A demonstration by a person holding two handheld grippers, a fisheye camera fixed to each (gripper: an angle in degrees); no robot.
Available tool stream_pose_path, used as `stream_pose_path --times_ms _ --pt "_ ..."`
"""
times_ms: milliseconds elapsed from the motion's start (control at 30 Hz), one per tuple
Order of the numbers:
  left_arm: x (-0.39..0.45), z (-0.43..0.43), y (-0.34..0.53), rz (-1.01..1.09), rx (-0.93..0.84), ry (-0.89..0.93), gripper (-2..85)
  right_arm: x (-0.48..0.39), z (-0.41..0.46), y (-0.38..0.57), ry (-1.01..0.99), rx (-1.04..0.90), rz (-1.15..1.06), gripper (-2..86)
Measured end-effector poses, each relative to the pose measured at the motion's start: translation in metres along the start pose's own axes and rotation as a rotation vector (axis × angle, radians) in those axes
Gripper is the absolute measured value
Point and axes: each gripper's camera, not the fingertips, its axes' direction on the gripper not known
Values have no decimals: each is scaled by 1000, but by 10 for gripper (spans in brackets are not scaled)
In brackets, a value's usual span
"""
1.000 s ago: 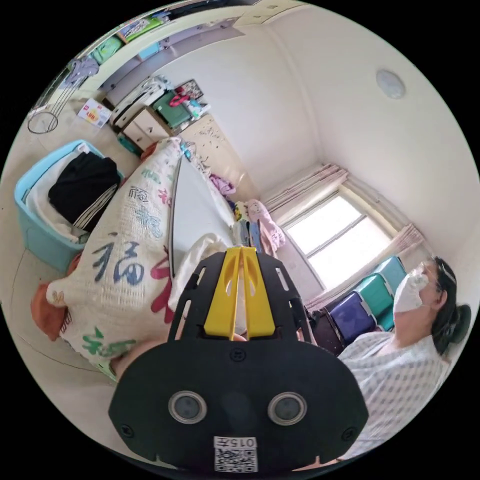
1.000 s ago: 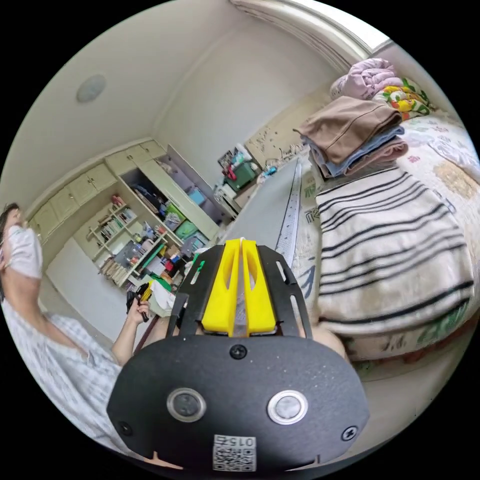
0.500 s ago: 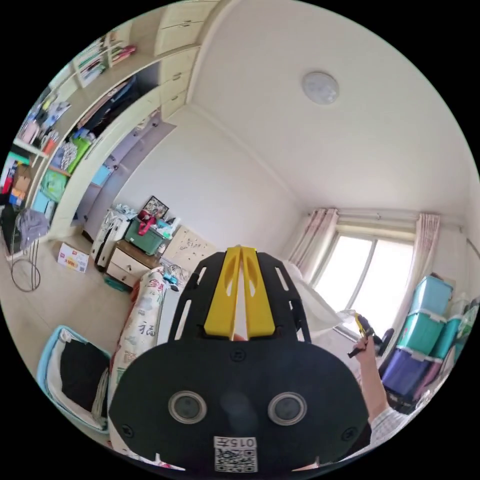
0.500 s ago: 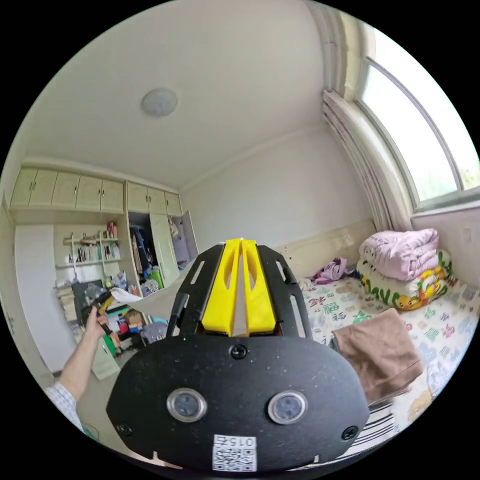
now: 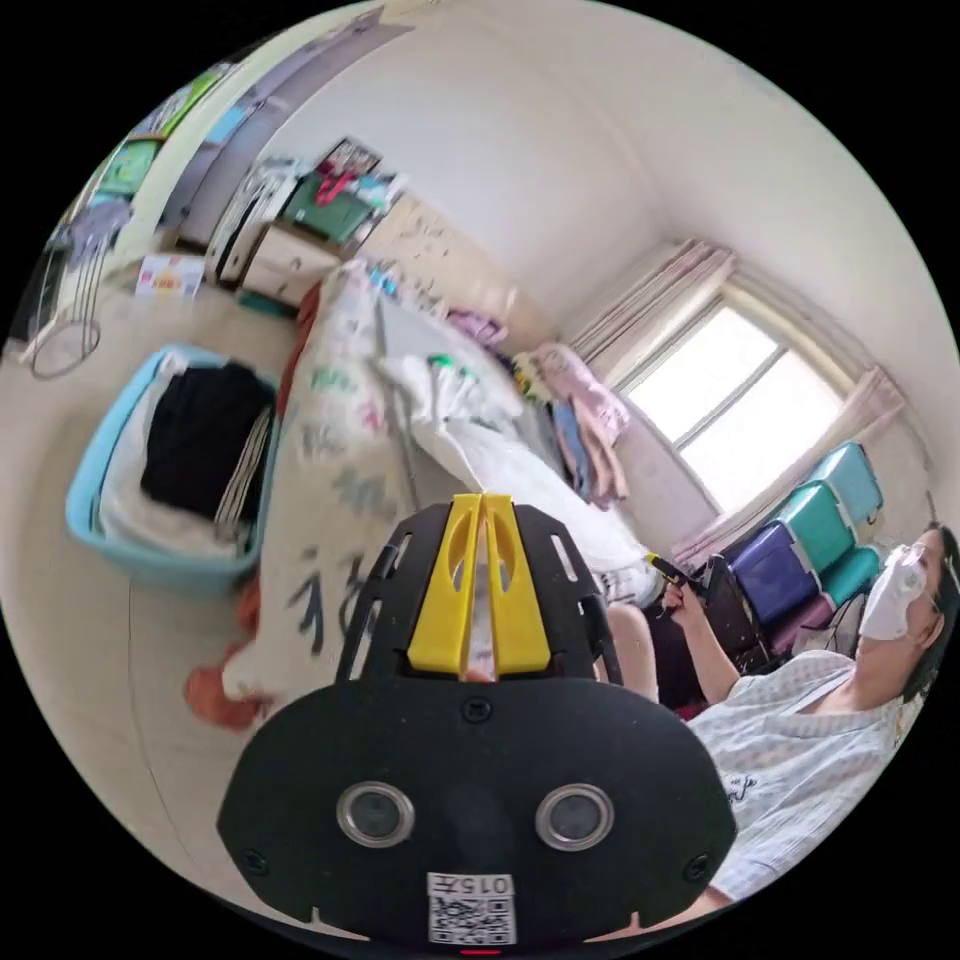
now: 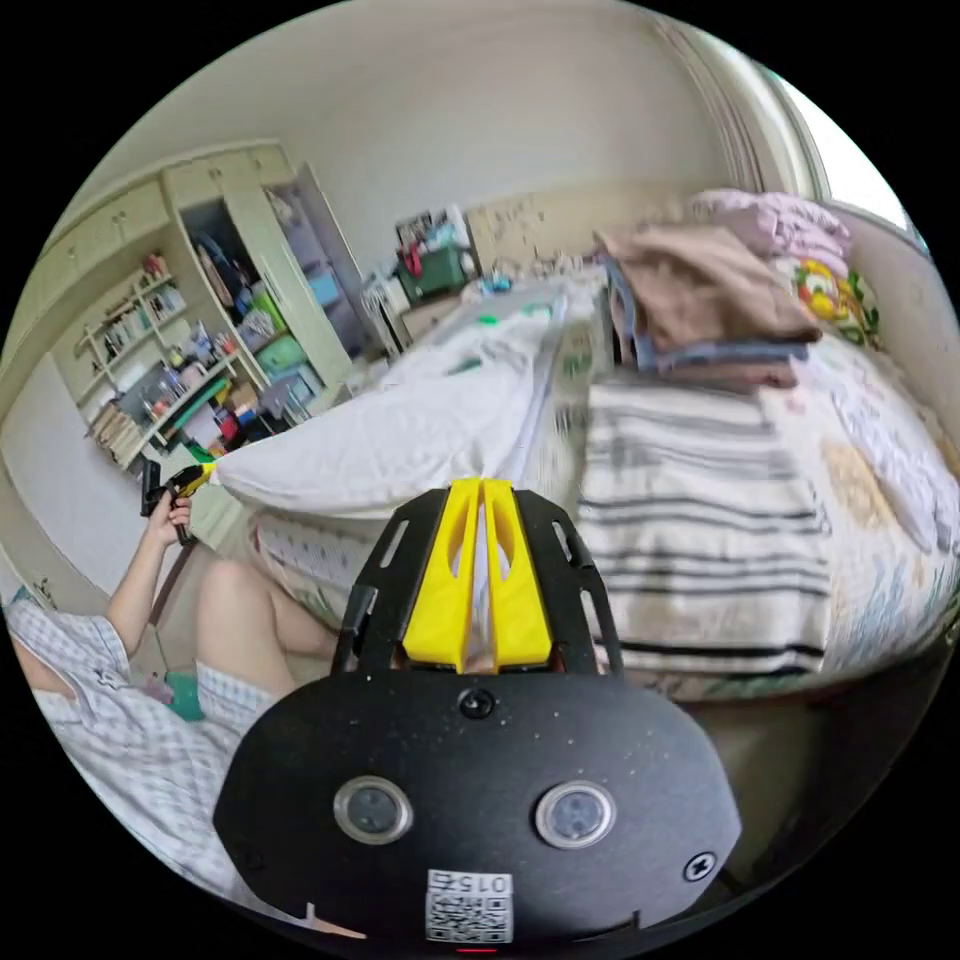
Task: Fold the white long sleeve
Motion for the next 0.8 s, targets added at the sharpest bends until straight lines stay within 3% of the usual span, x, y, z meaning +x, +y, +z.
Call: stream_pose_path --times_ms 167,367,800 --pt "-4 47 59 8 -175 -107 -7 -14 11 14 93 -43 -76 -7" --pt "20 67 70 88 -194 -175 -6 -22 23 20 211 -110 -155 -9" --pt "12 89 100 86 -192 -285 -2 43 42 54 245 -130 21 0"
